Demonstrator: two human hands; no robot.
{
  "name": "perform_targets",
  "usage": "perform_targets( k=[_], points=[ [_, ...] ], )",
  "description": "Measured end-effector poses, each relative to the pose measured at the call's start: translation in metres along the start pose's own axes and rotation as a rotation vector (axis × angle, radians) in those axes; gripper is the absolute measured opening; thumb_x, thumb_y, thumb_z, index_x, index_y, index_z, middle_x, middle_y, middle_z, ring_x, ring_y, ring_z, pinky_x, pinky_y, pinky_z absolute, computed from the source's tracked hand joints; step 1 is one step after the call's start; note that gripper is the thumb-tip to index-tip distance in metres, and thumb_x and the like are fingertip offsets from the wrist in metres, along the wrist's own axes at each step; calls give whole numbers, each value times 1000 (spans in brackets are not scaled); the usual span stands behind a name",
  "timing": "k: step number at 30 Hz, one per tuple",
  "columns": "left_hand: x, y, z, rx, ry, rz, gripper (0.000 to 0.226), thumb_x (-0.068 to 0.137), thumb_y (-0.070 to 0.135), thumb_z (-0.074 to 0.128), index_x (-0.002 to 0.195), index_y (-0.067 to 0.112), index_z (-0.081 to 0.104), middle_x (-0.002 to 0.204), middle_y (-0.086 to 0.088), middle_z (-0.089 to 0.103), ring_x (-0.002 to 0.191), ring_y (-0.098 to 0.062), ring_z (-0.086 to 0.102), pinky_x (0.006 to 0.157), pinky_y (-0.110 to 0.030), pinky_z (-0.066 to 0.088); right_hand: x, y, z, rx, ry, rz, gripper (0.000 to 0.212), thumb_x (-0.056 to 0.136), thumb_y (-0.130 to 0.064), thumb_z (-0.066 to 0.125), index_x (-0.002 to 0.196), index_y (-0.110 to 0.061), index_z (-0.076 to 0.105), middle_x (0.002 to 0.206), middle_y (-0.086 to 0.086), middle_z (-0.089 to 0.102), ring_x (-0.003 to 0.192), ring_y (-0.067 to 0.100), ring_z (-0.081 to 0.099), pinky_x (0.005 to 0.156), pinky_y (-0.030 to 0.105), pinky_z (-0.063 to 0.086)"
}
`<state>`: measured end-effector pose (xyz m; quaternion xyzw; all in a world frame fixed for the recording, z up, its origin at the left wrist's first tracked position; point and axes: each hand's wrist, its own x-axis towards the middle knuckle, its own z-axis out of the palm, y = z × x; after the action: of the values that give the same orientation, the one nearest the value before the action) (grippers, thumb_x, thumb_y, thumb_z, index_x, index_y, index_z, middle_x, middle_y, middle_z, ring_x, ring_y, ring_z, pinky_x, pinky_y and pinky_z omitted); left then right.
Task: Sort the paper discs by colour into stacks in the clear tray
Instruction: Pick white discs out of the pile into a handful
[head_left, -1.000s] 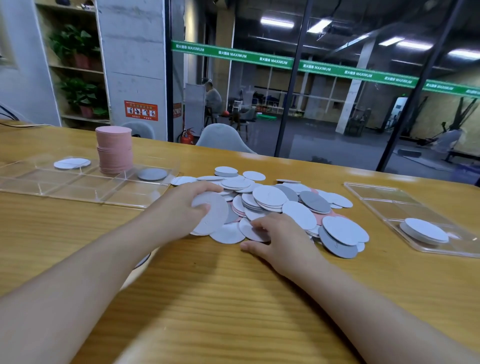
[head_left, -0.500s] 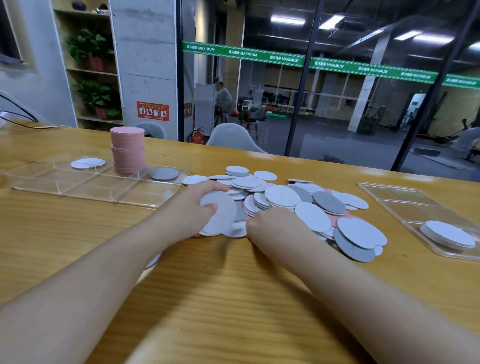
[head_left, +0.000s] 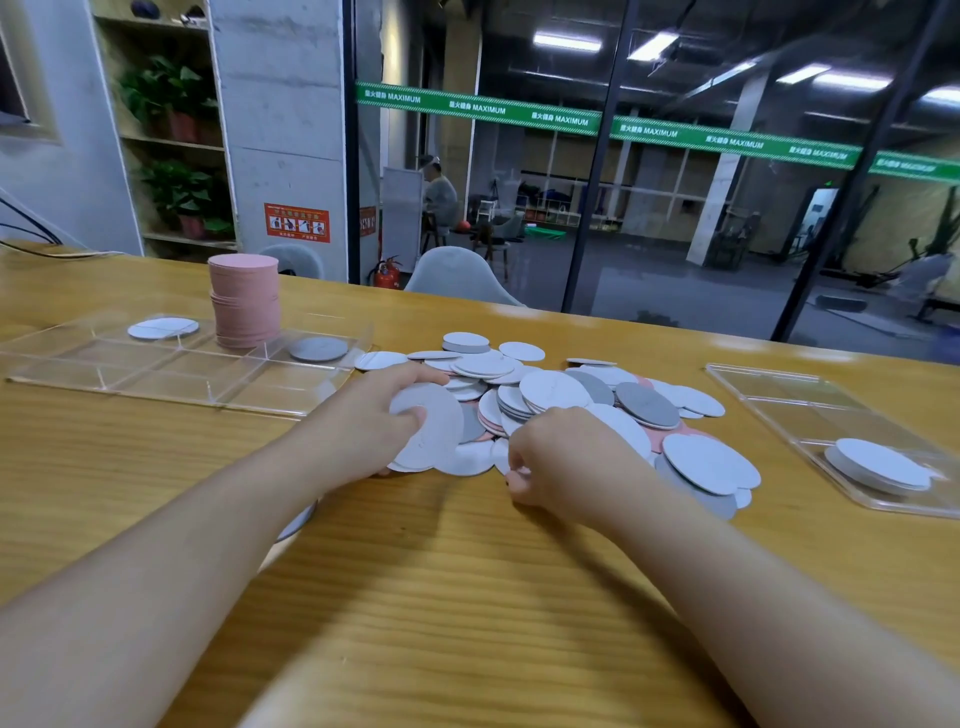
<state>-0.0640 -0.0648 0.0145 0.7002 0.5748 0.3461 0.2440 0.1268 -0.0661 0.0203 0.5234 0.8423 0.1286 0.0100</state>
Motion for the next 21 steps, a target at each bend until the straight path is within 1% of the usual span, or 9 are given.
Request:
perform_targets(
  k=[3,6,9,11,13,15,18,19,21],
  points=[
    [0,1,-1,-3,-4,1,36,96,17,44,117,46,54,100,16,54,68,-21,60,56,-30,56,-2,-7,-3,-67,25,-22,24,85,-14,45,61,-12,40,60,3,37,52,18,30,45,28,21],
    [-2,3,0,-7,-9,-2,37,97,17,43,119,45,53,108,13,50,68,-16,59,54,-26,56,-1,-6,-2,-87,20,-20,32,86,-11,44,58,-14,30,59,2,33,50,15,25,46,28,18],
    [-3,4,0,-3,-17,-20,38,97,19,43,120,47,52,120,12,46,72,-20,61,57,-27,58,0,-3,2,-36,29,-1,25,88,-16,46,64,-11,45,65,4,46,56,20,38,50,29,29],
    [-3,4,0,-1,-22,-25,38,97,20,43,120,49,52,123,12,45,73,-22,63,58,-29,59,0,2,2,62,26,32,23,89,-28,51,84,-9,63,84,6,63,77,25,56,65,32,44],
    [-3,4,0,5,-25,-29,38,98,20,43,119,50,52,121,13,46,73,-23,64,60,-31,59,-3,7,0,175,-3,68,30,88,-39,57,96,-12,68,97,4,67,91,22,60,77,34,49],
    [-3,3,0,7,-26,-31,38,98,21,43,118,51,52,118,12,48,75,-25,64,61,-34,59,-3,9,-2,206,-15,73,30,88,-41,59,96,-14,69,97,3,68,93,21,59,79,33,48],
    [-3,4,1,7,-23,-25,38,97,20,43,117,51,53,118,10,50,74,-27,64,61,-35,59,1,3,0,117,1,70,22,86,-27,56,75,-10,62,76,6,61,74,26,55,60,32,43],
    [-3,3,1,6,-22,-23,39,97,19,43,117,50,53,119,10,50,74,-27,64,61,-35,59,1,-3,0,64,5,64,23,85,-21,52,64,-10,52,65,6,50,62,26,47,51,30,35],
    [-3,3,1,6,-23,-20,39,97,19,43,116,51,53,122,11,49,75,-28,65,61,-35,59,1,-10,0,-35,15,24,30,84,-12,47,57,-13,33,58,3,35,50,19,30,45,28,21]
  ],
)
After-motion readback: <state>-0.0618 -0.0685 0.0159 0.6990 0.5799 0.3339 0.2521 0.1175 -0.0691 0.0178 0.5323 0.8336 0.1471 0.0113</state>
